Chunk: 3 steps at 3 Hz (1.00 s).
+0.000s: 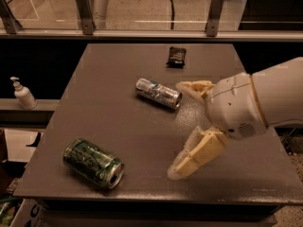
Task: Move green can near redbull can
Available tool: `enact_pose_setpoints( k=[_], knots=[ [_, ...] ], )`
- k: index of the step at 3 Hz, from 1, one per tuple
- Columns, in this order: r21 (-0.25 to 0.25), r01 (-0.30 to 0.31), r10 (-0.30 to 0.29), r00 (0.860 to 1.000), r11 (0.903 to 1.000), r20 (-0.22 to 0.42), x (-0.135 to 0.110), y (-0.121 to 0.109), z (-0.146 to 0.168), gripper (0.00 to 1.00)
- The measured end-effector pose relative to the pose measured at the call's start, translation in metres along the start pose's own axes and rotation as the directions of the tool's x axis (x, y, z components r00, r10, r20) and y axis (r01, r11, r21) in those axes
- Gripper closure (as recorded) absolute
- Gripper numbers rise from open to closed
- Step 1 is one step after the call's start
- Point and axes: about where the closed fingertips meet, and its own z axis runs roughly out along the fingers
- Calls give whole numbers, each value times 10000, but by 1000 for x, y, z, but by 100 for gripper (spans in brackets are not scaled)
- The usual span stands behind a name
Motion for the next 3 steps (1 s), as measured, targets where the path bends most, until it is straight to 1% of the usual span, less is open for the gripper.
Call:
enact_pose_setpoints(
  k=[1, 2, 3],
  knots=[
    [-205, 555, -536, 9951, 9982, 826, -21, 9, 34, 0],
    [-467, 1040, -974, 9872, 9935, 1261, -33, 14, 68, 0],
    [-648, 1347, -1242, 9815, 9888, 1455, -40, 17, 95, 0]
  ],
)
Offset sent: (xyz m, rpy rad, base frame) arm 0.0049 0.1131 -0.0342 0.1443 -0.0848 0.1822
